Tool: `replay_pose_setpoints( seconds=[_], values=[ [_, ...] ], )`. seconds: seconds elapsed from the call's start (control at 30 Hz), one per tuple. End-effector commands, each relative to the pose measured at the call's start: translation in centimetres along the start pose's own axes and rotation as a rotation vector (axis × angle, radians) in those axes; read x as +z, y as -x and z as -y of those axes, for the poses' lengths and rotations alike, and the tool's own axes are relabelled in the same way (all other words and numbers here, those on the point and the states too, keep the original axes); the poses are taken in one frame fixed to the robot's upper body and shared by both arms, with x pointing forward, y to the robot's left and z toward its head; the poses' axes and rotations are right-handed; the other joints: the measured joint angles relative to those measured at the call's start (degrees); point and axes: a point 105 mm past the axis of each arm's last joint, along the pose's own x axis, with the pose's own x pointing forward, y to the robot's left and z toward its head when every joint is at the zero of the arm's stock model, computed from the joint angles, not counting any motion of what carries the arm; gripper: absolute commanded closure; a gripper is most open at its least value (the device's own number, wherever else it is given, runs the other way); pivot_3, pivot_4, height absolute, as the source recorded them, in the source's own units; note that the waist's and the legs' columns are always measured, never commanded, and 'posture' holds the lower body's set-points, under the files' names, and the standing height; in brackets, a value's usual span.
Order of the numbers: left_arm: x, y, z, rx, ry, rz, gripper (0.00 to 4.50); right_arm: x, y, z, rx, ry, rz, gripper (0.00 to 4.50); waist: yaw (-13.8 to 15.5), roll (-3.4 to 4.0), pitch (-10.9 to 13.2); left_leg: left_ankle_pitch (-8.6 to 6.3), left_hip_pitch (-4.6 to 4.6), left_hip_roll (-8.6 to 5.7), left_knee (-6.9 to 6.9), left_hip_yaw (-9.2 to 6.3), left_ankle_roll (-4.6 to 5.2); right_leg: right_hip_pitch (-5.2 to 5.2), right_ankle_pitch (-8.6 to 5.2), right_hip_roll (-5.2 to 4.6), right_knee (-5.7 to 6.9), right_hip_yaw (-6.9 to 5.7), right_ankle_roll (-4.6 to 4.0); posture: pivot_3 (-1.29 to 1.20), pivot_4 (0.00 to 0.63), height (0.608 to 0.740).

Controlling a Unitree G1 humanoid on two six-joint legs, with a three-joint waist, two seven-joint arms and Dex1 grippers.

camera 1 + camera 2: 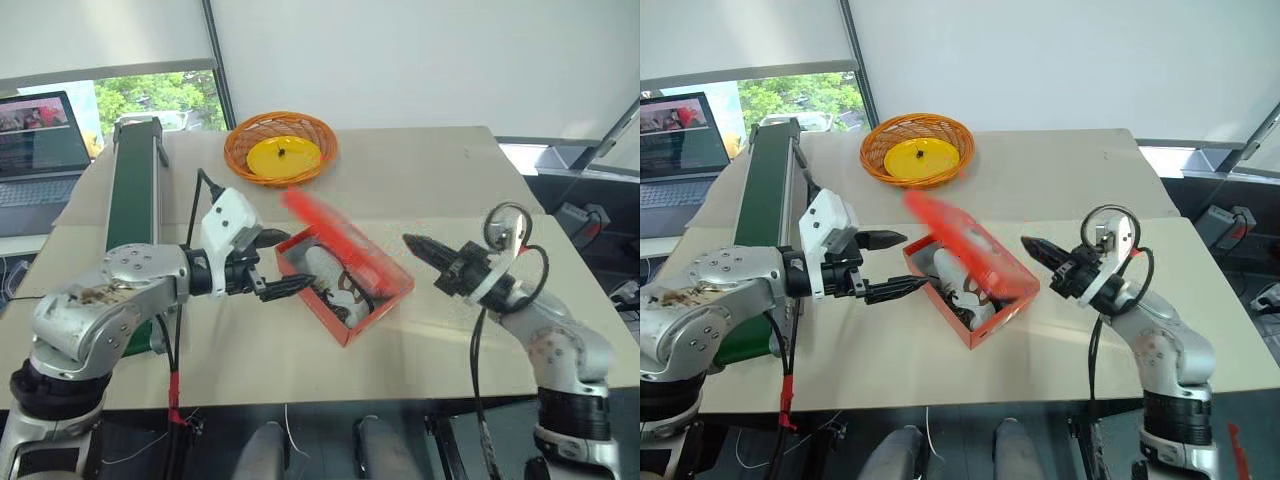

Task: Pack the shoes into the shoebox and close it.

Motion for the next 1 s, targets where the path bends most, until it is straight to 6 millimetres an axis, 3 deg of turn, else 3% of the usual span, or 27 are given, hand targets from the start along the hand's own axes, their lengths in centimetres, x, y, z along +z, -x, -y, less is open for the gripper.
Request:
replay_pose_setpoints(
  seconds=[0.03, 0.17, 0.3, 0.43, 0.53, 0.6, 0.67, 0.7, 0.77, 0.83, 0.9, 1.0],
  values=[
    [0.9, -0.1, -0.2, 0.004, -0.040, 0.033, 0.00, -0.8, -0.3, -2.1, 0.083, 0.004, -0.117, 4.41, -0.15, 0.00, 0.00, 0.00, 0.03, 0.02, 0.00, 0.01, 0.00, 0.01, 0.01, 0.02, 0.00, 0.01, -0.01, 0.00, 0.150, 0.740],
    [1.0, -0.1, -0.3, 0.005, -0.042, 0.035, 0.00, -3.1, -1.3, -0.1, -0.029, 0.133, -0.281, 4.41, -0.18, 0.00, 0.00, 0.00, 0.24, 0.16, -0.01, 0.09, 0.00, 0.20, 0.01, 0.15, -0.03, 0.02, -0.03, 0.00, 0.150, 0.740],
    [0.8, -0.1, -0.3, 0.019, -0.036, 0.037, 0.00, -2.0, -4.6, 2.6, -0.142, 0.225, -0.239, 4.41, -0.50, 0.00, 0.00, 0.00, 0.42, 0.24, 0.00, 0.22, 0.00, 0.33, -0.07, 0.21, -0.08, 0.08, 0.10, 0.00, 0.150, 0.740],
    [0.6, -0.1, -0.2, 0.043, -0.028, 0.047, 0.00, -2.1, -9.4, 2.3, -0.095, 0.304, -0.244, 4.41, -0.36, 0.00, 0.00, 0.01, 0.46, 0.35, -0.01, 0.25, 0.00, 0.33, -0.07, 0.32, -0.07, 0.12, 0.11, 0.00, 0.150, 0.740],
    [0.5, 0.0, -0.1, 0.064, -0.023, 0.053, 0.00, -3.1, -11.3, 1.6, -0.046, 0.308, -0.266, 4.41, -0.28, 0.00, 0.00, 0.00, 0.42, 0.39, -0.04, 0.24, 0.00, 0.30, 0.11, 0.33, -0.08, 0.11, -0.20, 0.00, 0.150, 0.740],
    [0.4, 0.2, 0.0, 0.082, -0.019, 0.054, 0.00, -5.5, -11.7, 0.9, 0.001, 0.252, -0.327, 4.41, 0.04, 0.00, 0.00, -0.02, 0.36, 0.38, -0.06, 0.21, 0.00, 0.25, 0.12, 0.31, -0.08, 0.08, -0.22, 0.00, 0.150, 0.740],
    [0.2, 0.5, 0.0, 0.106, -0.011, 0.058, 0.00, -12.0, -10.2, 1.5, 0.010, 0.261, -0.547, 4.41, 0.18, -0.02, -0.01, -0.05, 0.32, 0.31, -0.06, 0.20, -0.04, 0.23, 0.12, 0.24, -0.10, 0.06, -0.22, 0.00, 0.150, 0.740],
    [0.2, 0.5, 0.0, 0.112, -0.009, 0.060, 0.00, -13.8, -9.4, 1.9, 0.006, 0.283, -0.617, 4.41, 0.20, -0.04, -0.03, -0.09, 0.35, 0.30, -0.06, 0.20, -0.05, 0.26, 0.12, 0.22, -0.10, 0.06, -0.22, 0.00, 0.150, 0.740],
    [0.1, 0.4, 0.1, 0.117, -0.006, 0.064, 0.00, -15.5, -8.5, 2.9, -0.008, 0.326, -0.674, 4.41, -0.05, -0.08, -0.14, -0.12, 0.44, 0.27, -0.05, 0.25, -0.08, 0.32, 0.11, 0.17, -0.18, 0.09, -0.20, 0.00, 0.150, 0.740],
    [0.1, 0.3, 0.2, 0.121, -0.003, 0.068, 0.00, -14.5, -9.0, 3.4, -0.020, 0.359, -0.647, 4.41, -0.13, -0.10, -0.23, -0.17, 0.89, 0.32, -0.11, 0.26, -0.08, 0.80, 0.09, 0.23, -0.35, 0.05, -0.17, 0.00, 0.150, 0.740],
    [0.2, 0.3, 0.1, 0.130, 0.000, 0.074, 0.00, -11.7, -10.3, 2.7, -0.006, 0.341, -0.542, 4.41, -0.07, -0.05, -0.23, -0.26, 1.56, 0.38, -0.16, 0.29, -0.09, 1.48, -0.09, 0.26, -0.44, 0.02, -0.02, 0.00, 0.150, 0.740],
    [0.2, 0.3, 0.0, 0.136, 0.000, 0.076, 0.00, -7.0, -11.6, 1.1, 0.030, 0.262, -0.385, 4.41, -0.01, -0.05, -0.22, -0.25, 1.68, 0.44, -0.16, 0.25, -0.10, 1.64, -0.35, 0.31, -0.41, -0.03, 0.32, 0.00, 0.150, 0.740]
  ],
)
